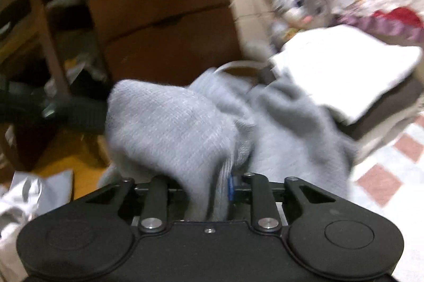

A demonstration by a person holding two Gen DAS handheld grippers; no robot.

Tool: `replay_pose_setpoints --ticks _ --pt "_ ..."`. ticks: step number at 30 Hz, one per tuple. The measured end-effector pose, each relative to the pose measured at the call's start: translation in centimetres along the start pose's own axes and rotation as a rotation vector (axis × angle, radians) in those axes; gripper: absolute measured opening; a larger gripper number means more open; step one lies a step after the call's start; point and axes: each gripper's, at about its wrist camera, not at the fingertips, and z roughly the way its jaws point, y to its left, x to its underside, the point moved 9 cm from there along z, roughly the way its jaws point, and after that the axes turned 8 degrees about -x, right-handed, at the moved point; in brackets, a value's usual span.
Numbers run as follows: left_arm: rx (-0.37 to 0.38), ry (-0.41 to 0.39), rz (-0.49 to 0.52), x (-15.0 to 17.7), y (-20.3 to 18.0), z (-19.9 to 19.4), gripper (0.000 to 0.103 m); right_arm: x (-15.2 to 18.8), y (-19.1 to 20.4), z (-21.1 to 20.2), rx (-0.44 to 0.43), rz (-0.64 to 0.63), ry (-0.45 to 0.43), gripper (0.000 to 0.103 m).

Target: Fold clothes

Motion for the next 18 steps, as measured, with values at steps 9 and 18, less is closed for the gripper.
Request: replay_pose_setpoints --ticks 9,18 --pt "0.207 0.105 -0.118 3.8 -3.3 6.9 0.068 -2.8 -6.2 -5.6 0.162 0.063 -0.101 0.004" --pt "0.150 0.116 -0.086 6.3 -6.6 13.6 0.055 0.4 -7.6 -5.3 0.151 0.138 -0.035 0.003"
